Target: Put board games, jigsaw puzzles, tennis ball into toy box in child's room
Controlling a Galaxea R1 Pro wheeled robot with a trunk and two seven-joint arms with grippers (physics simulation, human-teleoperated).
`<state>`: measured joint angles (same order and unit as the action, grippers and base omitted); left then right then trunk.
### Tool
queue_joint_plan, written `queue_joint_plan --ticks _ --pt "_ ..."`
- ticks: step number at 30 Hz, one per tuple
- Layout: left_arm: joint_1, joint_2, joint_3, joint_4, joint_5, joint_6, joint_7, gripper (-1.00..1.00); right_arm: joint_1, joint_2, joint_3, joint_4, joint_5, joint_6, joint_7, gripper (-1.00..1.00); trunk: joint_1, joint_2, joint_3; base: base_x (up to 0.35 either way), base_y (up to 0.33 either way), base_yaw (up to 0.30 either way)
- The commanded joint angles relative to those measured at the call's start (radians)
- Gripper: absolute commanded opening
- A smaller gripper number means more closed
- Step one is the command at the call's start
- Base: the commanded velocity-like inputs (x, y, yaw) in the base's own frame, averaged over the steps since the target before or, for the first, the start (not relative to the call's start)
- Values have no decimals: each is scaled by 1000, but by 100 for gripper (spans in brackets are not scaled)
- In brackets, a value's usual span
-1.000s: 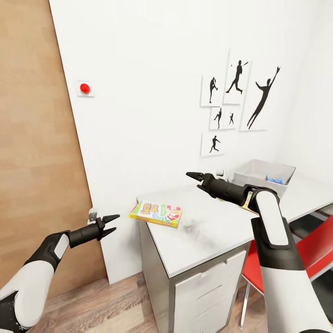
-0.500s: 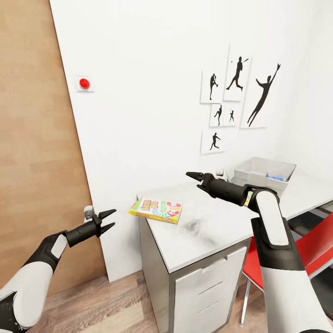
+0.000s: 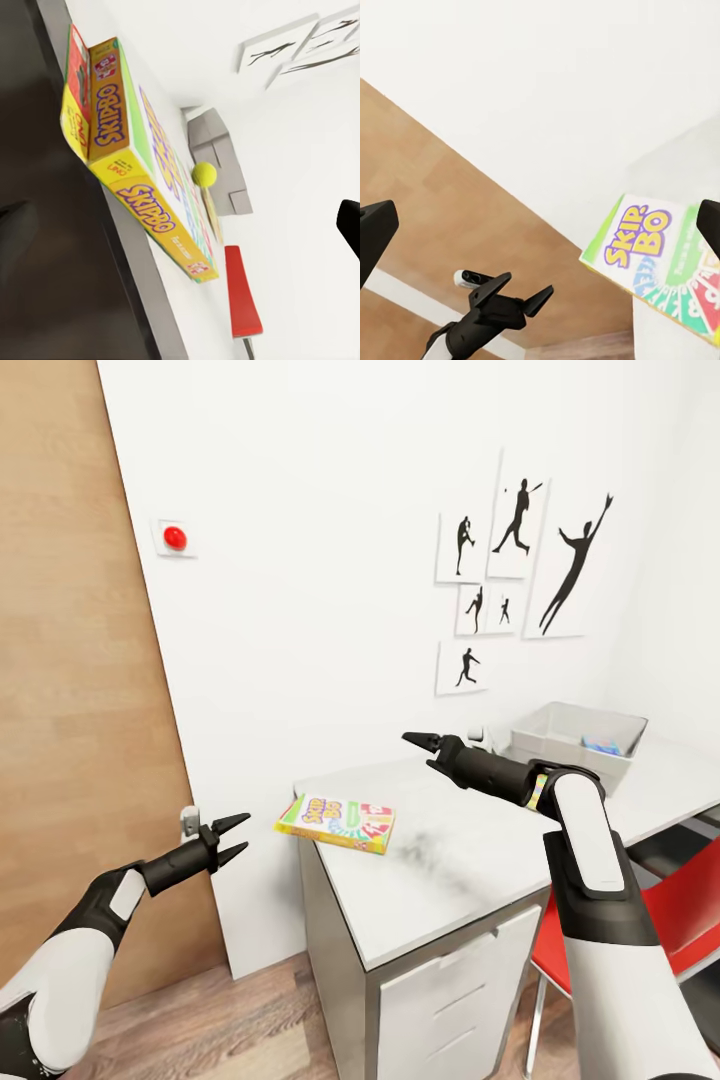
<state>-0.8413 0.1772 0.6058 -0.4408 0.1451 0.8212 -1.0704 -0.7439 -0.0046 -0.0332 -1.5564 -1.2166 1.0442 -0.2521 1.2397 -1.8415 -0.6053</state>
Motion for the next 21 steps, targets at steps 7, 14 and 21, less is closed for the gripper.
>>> queue_joint_plan --ticks 7,14,21 --pt "-1 -3 2 1 1 5 3 100 4 -1 -1 -1 -11 3 -10 100 0 -1 -1 211 76 0" --pt "0 -6 2 1 1 4 3 100 4 -2 -1 -1 -11 3 -10 100 0 -1 -1 63 28 0" --pt "0 -7 3 1 1 6 4 100 5 -2 -1 -1 -11 3 -10 100 23 -43 -20 6 3 0"
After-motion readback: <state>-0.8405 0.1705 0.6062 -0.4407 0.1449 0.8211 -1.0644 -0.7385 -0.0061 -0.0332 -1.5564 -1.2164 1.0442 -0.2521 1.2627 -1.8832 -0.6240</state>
